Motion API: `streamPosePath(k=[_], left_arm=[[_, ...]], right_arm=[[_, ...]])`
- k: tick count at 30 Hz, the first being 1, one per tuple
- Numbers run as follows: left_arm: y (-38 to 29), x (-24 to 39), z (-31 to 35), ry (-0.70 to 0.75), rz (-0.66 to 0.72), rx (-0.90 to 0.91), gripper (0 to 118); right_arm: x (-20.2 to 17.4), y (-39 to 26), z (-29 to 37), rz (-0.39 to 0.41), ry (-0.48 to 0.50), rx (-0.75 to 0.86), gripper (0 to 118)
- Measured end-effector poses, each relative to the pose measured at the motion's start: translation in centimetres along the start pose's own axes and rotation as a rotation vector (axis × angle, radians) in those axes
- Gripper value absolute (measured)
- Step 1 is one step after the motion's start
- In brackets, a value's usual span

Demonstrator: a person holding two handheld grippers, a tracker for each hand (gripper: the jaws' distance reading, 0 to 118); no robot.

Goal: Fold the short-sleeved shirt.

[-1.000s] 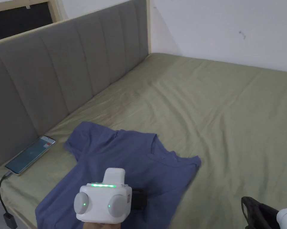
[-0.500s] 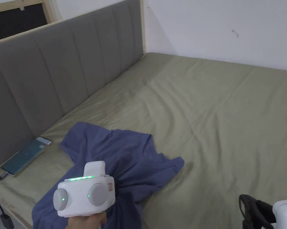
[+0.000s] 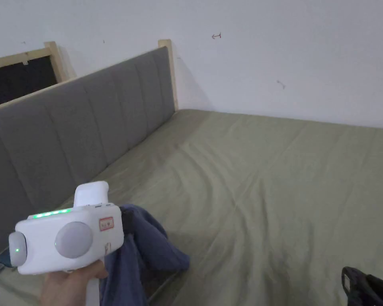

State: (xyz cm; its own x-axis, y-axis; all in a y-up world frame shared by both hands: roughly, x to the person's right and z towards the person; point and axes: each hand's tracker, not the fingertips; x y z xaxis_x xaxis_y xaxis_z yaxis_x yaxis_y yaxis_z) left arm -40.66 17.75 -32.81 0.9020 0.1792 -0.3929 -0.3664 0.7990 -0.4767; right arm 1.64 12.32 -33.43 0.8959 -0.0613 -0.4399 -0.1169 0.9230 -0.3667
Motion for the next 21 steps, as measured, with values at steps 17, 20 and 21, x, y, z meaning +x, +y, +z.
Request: streamPosePath(k=[17, 20, 21], left_arm=[[1.8, 31.6, 10.7, -0.751, -0.468, 0.146, 8], [-4.0, 35.2, 6.5, -0.791, -0.458, -0.031, 8], [-6.5, 36.3, 4.4, -0.8, -0.461, -0.101, 8]], right_arm=[[12.8, 0.5, 12.6, -0.159, -0.366, 0.177, 0], [14.9, -0.3, 14.0, -0.184, -0.427, 0.165, 0], [15.5, -0.8, 14.2, -0.193, -0.442, 0.155, 0]])
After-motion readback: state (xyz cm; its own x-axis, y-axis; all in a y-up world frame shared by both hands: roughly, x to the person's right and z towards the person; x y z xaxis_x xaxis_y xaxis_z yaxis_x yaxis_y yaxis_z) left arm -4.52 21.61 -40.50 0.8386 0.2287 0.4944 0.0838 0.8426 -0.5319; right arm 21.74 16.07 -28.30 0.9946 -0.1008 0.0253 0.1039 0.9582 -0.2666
